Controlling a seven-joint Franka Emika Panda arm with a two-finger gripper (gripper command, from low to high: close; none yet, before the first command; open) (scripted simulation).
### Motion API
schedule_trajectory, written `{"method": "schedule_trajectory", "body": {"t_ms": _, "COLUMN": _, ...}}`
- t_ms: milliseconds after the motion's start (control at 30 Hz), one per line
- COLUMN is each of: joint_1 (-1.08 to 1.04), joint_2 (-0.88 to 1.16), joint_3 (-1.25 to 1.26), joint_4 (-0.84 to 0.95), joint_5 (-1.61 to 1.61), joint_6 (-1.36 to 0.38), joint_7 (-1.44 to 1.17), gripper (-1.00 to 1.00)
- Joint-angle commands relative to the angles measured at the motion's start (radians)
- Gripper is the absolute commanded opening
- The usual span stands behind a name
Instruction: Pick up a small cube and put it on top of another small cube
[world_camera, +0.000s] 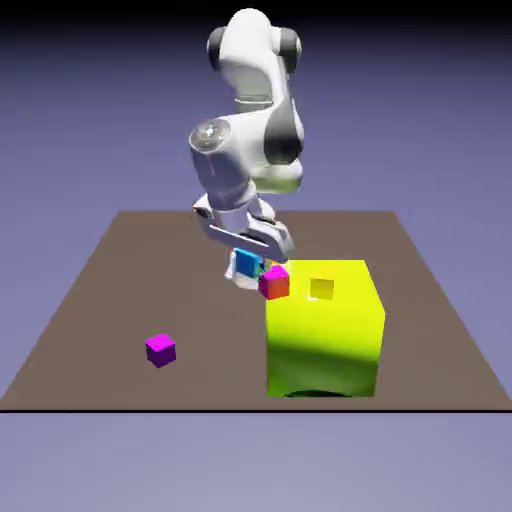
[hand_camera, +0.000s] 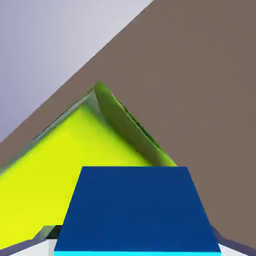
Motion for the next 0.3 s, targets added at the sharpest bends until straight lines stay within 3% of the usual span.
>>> {"method": "schedule_trajectory", "body": {"t_ms": 0, "joint_1": -0.001, "joint_2": 0.000, "joint_3": 0.000, "joint_4": 0.000, "joint_5": -0.002, "joint_6": -0.001, "joint_7": 0.000, "gripper": -1.00}}
{"method": "schedule_trajectory", "body": {"t_ms": 167, "joint_1": 0.015, "joint_2": 0.016, "joint_3": 0.020, "joint_4": -0.158, "joint_5": 0.018, "joint_6": 0.174, "joint_7": -0.015, "gripper": -1.00}}
{"method": "schedule_trajectory", "body": {"t_ms": 200, "joint_1": 0.015, "joint_2": 0.016, "joint_3": 0.020, "joint_4": -0.158, "joint_5": 0.018, "joint_6": 0.174, "joint_7": -0.015, "gripper": 1.00}}
{"method": "schedule_trajectory", "body": {"t_ms": 267, "joint_1": 0.011, "joint_2": 0.012, "joint_3": 0.015, "joint_4": -0.121, "joint_5": 0.013, "joint_6": 0.134, "joint_7": -0.012, "gripper": 1.00}}
